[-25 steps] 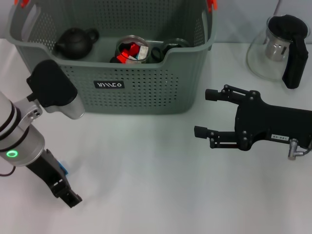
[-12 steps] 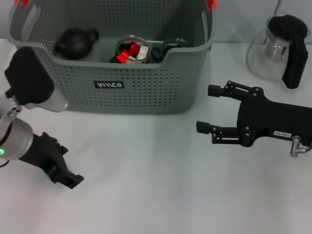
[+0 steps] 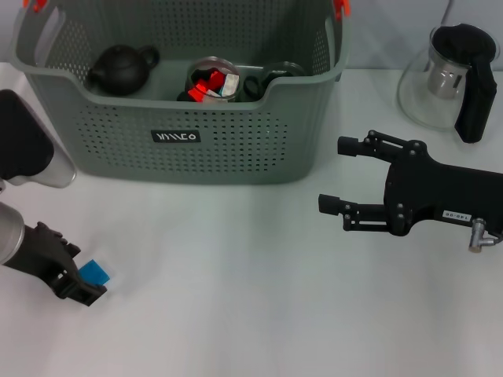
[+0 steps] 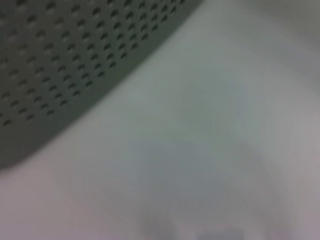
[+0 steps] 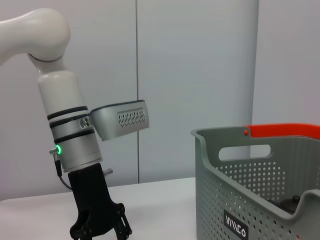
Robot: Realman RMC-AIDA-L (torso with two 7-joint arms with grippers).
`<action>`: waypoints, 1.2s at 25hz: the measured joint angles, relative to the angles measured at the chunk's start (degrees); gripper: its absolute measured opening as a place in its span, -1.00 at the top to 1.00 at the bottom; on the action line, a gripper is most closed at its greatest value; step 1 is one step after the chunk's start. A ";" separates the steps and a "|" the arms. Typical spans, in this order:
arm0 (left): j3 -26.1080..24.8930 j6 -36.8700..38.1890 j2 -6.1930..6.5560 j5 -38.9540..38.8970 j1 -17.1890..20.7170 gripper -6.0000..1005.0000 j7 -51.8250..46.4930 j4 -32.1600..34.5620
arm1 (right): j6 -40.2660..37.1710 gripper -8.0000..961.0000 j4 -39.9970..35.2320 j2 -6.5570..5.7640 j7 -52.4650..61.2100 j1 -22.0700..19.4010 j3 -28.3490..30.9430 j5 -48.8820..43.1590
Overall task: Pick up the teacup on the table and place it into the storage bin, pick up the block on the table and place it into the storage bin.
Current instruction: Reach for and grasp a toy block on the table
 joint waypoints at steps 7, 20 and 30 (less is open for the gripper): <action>1.25 -2.54 -0.10 1.62 -0.36 -0.54 -0.24 -2.85 | -0.14 -0.92 0.05 -0.06 0.04 -0.02 -0.04 -0.03; 1.26 -2.66 -0.25 -0.25 0.40 -0.21 0.12 0.35 | -0.28 -0.92 0.05 -0.10 0.12 -0.24 0.02 -0.12; 1.75 -1.43 -0.22 0.32 0.37 0.47 0.14 0.62 | -0.35 -0.92 0.03 -0.14 0.12 -0.38 -0.02 -0.12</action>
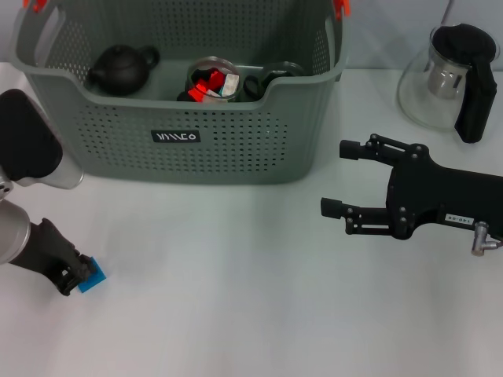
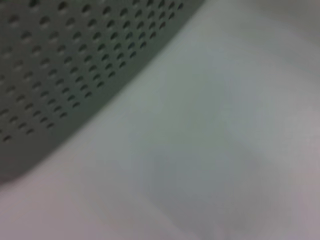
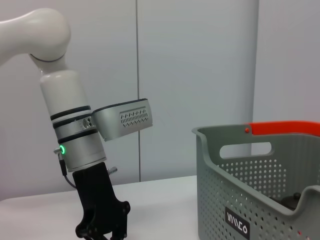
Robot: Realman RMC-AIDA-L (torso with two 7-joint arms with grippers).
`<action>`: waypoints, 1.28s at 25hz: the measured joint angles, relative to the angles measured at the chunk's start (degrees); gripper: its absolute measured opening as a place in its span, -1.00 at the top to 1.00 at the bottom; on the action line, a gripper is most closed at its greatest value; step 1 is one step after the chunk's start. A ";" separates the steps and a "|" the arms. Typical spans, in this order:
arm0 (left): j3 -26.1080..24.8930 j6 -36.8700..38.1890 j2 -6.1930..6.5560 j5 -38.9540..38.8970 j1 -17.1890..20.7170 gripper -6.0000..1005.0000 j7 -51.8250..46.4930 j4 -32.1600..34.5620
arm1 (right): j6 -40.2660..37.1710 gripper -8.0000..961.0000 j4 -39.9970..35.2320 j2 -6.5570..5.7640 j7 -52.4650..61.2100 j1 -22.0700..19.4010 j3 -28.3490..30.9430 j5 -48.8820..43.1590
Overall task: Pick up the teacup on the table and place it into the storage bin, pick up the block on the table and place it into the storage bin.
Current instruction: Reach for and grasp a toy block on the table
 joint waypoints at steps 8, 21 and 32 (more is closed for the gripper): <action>-0.22 0.86 0.00 -0.33 0.09 0.81 0.12 0.41 | -0.01 -0.92 -0.06 -0.04 0.00 0.17 -0.23 0.00; -0.05 1.69 0.09 0.81 -0.21 0.30 -0.06 0.66 | -0.27 -0.92 -0.16 -0.12 0.04 0.31 -0.20 0.00; -0.01 0.80 0.05 1.50 -0.58 -0.35 -0.27 -1.22 | -0.28 -0.92 -0.03 -0.13 0.08 0.36 -0.32 -0.01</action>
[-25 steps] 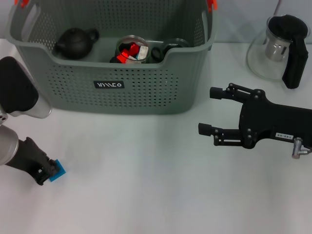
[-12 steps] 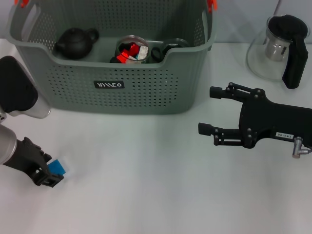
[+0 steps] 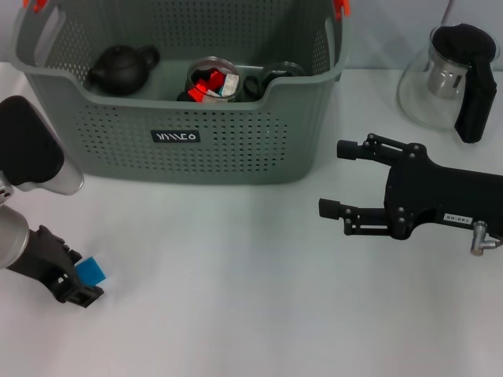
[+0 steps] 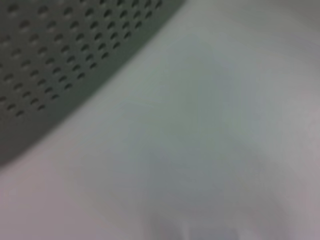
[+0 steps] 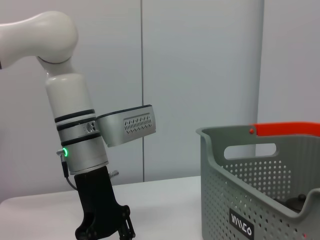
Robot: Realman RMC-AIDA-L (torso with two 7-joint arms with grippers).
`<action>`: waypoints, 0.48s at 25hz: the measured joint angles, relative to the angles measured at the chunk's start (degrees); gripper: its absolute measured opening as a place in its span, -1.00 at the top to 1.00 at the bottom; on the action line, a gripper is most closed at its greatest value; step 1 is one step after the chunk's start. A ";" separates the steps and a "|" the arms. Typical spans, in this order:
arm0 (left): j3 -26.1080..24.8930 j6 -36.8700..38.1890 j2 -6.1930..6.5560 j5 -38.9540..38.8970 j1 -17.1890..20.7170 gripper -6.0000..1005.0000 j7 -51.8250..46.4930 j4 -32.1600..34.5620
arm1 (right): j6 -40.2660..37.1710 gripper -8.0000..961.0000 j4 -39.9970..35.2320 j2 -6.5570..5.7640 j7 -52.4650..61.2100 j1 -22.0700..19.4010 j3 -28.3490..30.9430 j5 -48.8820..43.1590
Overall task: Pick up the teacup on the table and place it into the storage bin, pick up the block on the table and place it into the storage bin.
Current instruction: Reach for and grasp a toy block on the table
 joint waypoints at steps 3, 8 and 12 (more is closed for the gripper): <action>0.00 -0.32 0.02 0.01 -0.24 -0.35 -0.02 -0.56 | 0.01 -0.92 0.02 0.00 0.01 0.00 0.01 -0.34; 0.01 -0.87 0.04 0.45 -0.33 -0.26 -0.47 -1.06 | 0.01 -0.92 0.05 0.17 0.01 0.00 0.33 -1.34; 1.21 -2.31 0.02 1.86 -0.12 -0.18 -1.49 -1.04 | 0.01 -0.92 0.05 0.18 0.01 0.00 0.35 -1.37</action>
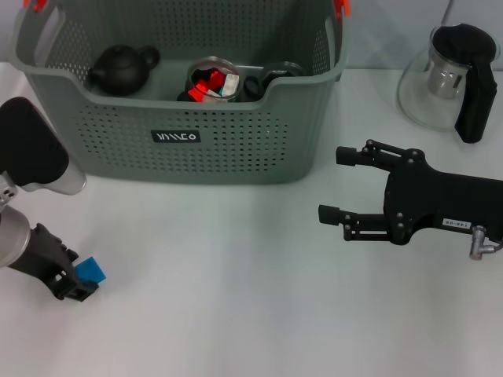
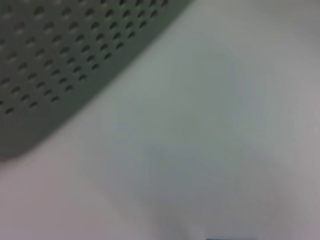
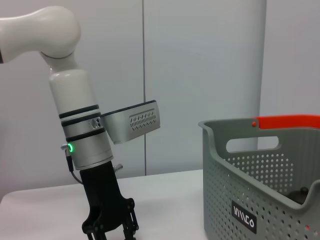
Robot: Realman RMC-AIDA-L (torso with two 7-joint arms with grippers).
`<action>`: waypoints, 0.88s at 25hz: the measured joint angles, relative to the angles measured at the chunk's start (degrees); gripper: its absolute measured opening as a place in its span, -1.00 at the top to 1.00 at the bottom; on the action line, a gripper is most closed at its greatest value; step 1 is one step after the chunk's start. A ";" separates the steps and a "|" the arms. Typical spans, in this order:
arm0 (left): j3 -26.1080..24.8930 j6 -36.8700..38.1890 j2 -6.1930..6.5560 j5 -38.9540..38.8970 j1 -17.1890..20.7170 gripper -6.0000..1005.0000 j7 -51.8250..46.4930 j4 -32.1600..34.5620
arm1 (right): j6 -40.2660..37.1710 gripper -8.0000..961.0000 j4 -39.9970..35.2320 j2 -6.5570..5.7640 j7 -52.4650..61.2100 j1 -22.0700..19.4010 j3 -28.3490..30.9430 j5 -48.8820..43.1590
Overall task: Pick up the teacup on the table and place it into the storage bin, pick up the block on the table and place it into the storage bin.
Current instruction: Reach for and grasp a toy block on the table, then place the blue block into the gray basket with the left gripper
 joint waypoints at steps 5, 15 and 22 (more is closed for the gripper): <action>0.20 0.01 -0.04 -0.09 -0.11 -0.09 -0.21 0.31 | -0.17 -0.92 0.00 0.00 0.00 -0.17 0.00 -0.02; -0.99 3.42 -0.02 -2.35 0.04 0.20 0.62 4.18 | -0.38 -0.92 -0.06 -0.17 0.00 -0.12 0.00 -0.02; -24.95 21.94 2.07 -27.72 -5.12 0.20 12.51 -0.85 | -0.68 -0.92 -0.32 -0.03 0.05 -0.02 0.32 -0.01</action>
